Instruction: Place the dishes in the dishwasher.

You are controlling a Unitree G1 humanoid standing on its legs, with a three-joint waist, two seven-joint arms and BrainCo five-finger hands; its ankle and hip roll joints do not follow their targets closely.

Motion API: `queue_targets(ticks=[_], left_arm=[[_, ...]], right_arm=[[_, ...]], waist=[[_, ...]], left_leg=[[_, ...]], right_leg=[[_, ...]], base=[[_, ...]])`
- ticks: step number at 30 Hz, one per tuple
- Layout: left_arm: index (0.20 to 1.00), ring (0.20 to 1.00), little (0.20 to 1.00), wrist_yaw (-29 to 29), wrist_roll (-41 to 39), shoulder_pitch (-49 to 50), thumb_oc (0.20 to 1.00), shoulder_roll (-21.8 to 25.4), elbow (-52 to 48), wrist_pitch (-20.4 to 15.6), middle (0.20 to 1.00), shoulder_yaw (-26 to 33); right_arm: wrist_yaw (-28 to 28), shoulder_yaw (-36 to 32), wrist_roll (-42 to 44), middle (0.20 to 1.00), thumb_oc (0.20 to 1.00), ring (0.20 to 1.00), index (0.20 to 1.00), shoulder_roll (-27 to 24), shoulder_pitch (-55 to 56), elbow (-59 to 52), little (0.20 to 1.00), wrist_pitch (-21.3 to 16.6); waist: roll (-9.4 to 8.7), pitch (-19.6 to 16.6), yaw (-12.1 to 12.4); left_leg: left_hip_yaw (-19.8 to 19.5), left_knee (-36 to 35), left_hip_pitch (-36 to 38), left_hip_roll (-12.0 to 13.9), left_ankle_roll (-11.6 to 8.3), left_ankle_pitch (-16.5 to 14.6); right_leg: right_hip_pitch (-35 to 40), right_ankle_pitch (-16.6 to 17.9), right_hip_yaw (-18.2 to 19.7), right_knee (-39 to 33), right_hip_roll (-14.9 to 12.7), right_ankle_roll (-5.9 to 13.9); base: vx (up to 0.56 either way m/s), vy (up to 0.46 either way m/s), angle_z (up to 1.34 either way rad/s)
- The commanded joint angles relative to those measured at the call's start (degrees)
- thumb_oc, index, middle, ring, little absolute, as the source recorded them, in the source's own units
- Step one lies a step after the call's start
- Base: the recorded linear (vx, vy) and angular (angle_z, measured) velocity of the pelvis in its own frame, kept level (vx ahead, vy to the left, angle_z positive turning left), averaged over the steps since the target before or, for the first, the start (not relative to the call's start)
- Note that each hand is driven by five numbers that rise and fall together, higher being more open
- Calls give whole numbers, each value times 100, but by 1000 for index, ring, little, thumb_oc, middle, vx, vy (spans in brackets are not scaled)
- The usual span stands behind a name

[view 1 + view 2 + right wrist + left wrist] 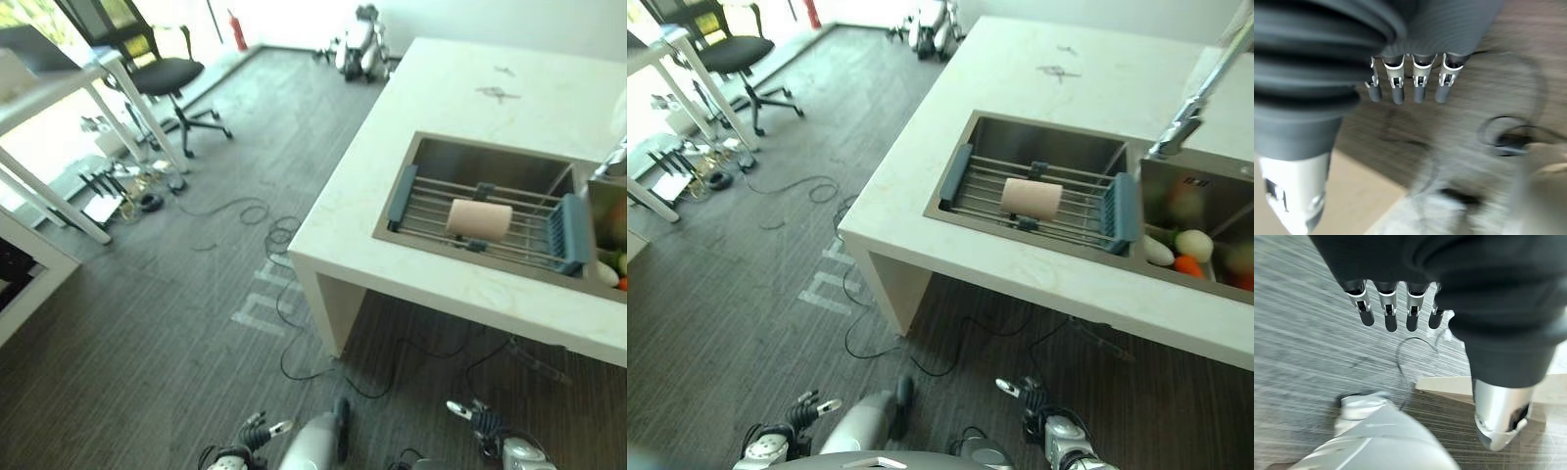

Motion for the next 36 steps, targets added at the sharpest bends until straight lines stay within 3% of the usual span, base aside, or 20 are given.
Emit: queue_targets(ticks=[1,11,13,14,16,17,18,20,21,23,29,31,36], left_arm=[[1000,1000,1000,207,-123,-251,1000,87,78,-371,1000,-109],[1000,1000,1000,349,-113,-190,1000,229,43,-405,1000,-132],[1000,1000,1000,344,-169,-70,1000,275,132,-373,1000,73],[1000,1000,1000,337,-220,-43,1000,303,159,-408,1000,172],[1000,1000,1000,458,-101,-34,1000,376,149,-510,1000,213],[1000,1000,1000,611,-312,-79,1000,545,96,-608,1000,265],[1000,1000,1000,667,-486,-202,1000,676,10,-636,1000,385],[1000,1000,1000,709,-554,-267,1000,731,-99,-628,1000,439],[1000,1000,1000,793,-581,-328,1000,765,-238,-656,1000,469],[1000,1000,1000,946,-511,-306,1000,717,-448,-650,1000,552],[1000,1000,1000,1252,-607,-141,1000,548,-813,-703,1000,781],[1000,1000,1000,1373,-725,-156,1000,590,-918,-743,1000,858],[1000,1000,1000,1592,-889,-232,1000,751,-1139,-715,1000,1127]], right_arm=[[-7,-41,88,1000,1000,1000,1000,14,-188,-227,1000,-123],[-167,-86,144,1000,1000,1000,1000,172,16,-188,1000,-132],[-274,-86,-127,1000,1000,1000,1000,211,-35,-220,1000,-147],[-270,-74,-223,1000,1000,1000,1000,209,-93,-240,1000,-160],[-211,-89,-253,1000,1000,1000,1000,189,-147,-317,1000,-128],[-100,-72,-248,1000,1000,1000,1000,158,-213,-385,1000,-54],[-79,-38,-187,1000,1000,1000,1000,161,-258,-383,1000,49],[-89,-44,-113,1000,1000,1000,1000,168,-278,-357,1000,104],[-75,-94,-17,1000,1000,1000,1000,162,-269,-331,1000,198],[-66,-195,88,1000,1000,1000,1000,139,-212,-300,1000,328],[-64,-423,77,1000,1000,1000,1000,-79,24,-349,1000,490],[25,-457,-242,1000,1000,1000,1000,-160,134,-341,1000,334],[-97,-679,403,1000,1000,1000,1000,-199,342,-299,1000,366]], waist=[[-240,32,120],[-254,-153,83],[-265,-146,182],[-265,-118,263],[-292,-60,304],[-345,52,375],[-397,139,428],[-400,175,435],[-396,191,419],[-440,165,464],[-354,20,282],[-288,-5,153],[-156,-54,-60]], left_leg=[[270,169,628,-200,65,-550],[214,169,782,-386,236,-836],[439,169,894,-270,272,-909],[575,169,936,-169,301,-924],[618,169,1003,-111,424,-956],[814,169,1099,23,451,-963],[946,169,1170,106,395,-984],[993,169,1230,180,342,-1015],[999,169,1253,286,262,-1001],[1159,169,1263,451,96,-929],[1215,169,1231,883,-286,-810],[1218,169,1132,1011,-373,-748],[1238,169,1000,1146,-516,-648]], right_leg=[[-1145,696,217,337,-62,-34],[-1226,697,130,337,-118,45],[-1110,780,-200,337,-298,140],[-990,860,-418,337,-398,203],[-884,1178,-479,337,-451,321],[-957,1416,-537,337,-723,400],[-1202,1498,-493,337,-1094,480],[-1359,1582,-360,337,-1282,541],[-1402,1481,-211,337,-1322,597],[-1382,1238,-325,337,-1358,644],[-1383,895,-435,337,-1140,437],[-1404,849,-487,337,-1080,361],[-1425,779,-501,337,-1030,308]], base=[[182,100,-31],[87,80,18],[73,137,-15],[15,63,-58],[-22,-82,-105],[-129,-407,-118],[-140,-412,-91],[-67,-335,-44],[-29,-385,-16],[6,-380,0],[20,-206,6],[-27,-102,13],[14,-4,14]])
